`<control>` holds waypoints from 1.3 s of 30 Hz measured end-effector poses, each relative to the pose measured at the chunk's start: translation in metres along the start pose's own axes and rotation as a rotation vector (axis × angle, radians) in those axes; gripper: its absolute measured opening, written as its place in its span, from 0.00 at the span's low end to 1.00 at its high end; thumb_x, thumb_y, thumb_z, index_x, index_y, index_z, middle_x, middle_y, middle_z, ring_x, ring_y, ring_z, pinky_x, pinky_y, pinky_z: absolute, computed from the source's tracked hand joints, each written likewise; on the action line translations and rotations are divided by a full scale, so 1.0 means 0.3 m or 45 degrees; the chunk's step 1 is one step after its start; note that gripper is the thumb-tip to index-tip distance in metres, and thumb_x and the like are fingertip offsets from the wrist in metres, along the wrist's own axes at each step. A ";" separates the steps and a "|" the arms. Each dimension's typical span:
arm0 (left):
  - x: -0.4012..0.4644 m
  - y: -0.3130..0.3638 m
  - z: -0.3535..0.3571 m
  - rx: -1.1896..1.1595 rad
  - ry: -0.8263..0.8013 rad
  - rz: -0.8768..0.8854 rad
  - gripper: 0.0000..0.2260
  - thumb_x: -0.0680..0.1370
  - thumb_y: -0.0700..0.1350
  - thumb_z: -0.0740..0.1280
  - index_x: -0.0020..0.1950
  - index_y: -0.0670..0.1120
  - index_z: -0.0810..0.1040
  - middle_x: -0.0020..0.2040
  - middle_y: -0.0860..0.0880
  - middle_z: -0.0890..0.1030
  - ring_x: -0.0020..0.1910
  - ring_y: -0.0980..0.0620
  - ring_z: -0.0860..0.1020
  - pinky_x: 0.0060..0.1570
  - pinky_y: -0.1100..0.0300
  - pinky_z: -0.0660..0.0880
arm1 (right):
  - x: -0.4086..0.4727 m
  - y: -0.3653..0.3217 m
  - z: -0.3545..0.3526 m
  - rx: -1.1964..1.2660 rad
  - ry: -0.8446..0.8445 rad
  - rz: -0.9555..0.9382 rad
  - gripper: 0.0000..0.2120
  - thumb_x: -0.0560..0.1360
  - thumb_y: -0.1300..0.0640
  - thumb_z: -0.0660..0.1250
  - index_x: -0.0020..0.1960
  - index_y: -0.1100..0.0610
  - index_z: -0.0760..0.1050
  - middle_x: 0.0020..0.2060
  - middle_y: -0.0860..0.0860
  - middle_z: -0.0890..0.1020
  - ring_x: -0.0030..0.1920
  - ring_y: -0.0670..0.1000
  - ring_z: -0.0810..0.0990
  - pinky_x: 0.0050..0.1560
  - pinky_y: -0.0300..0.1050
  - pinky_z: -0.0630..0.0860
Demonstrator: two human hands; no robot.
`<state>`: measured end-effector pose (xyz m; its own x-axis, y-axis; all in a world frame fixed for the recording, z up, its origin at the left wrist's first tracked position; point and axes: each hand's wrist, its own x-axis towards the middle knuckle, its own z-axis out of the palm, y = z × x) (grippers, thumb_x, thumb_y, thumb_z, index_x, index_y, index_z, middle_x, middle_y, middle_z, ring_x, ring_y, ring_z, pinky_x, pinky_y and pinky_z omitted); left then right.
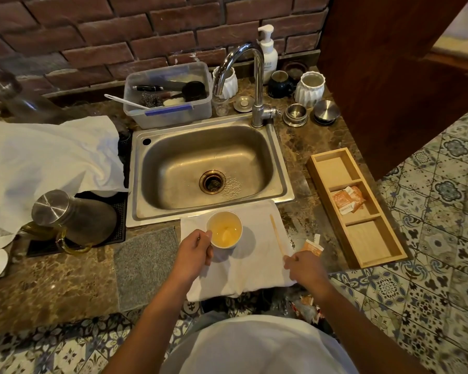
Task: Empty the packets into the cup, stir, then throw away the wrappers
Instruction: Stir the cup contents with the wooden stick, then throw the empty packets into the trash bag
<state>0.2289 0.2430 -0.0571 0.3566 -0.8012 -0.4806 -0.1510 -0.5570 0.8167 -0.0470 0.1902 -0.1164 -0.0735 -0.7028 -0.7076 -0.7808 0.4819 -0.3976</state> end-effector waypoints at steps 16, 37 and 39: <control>-0.182 0.007 0.141 0.339 0.064 0.252 0.16 0.83 0.54 0.62 0.38 0.52 0.78 0.32 0.57 0.82 0.32 0.60 0.79 0.34 0.60 0.75 | -0.060 0.158 -0.088 0.628 0.179 -0.144 0.10 0.80 0.57 0.67 0.42 0.58 0.81 0.26 0.51 0.81 0.26 0.47 0.76 0.35 0.46 0.72; 0.044 0.114 0.706 1.299 -0.363 0.661 0.20 0.77 0.60 0.69 0.63 0.49 0.79 0.59 0.48 0.77 0.53 0.46 0.81 0.45 0.52 0.79 | 0.095 0.158 -0.152 0.185 0.512 -0.050 0.14 0.78 0.45 0.68 0.60 0.49 0.78 0.43 0.53 0.87 0.46 0.57 0.85 0.44 0.50 0.82; 0.044 0.118 0.721 1.364 -0.357 0.657 0.21 0.76 0.59 0.70 0.63 0.48 0.78 0.59 0.47 0.76 0.54 0.46 0.80 0.45 0.51 0.79 | 0.106 0.143 -0.150 0.153 0.517 -0.067 0.15 0.78 0.45 0.67 0.61 0.50 0.77 0.43 0.53 0.87 0.46 0.57 0.85 0.43 0.49 0.81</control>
<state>0.0289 0.1656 -0.1036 -0.1608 -0.9272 -0.3382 -0.9465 0.0477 0.3190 -0.1108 0.1651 -0.1297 -0.2928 -0.8654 -0.4066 -0.7137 0.4808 -0.5094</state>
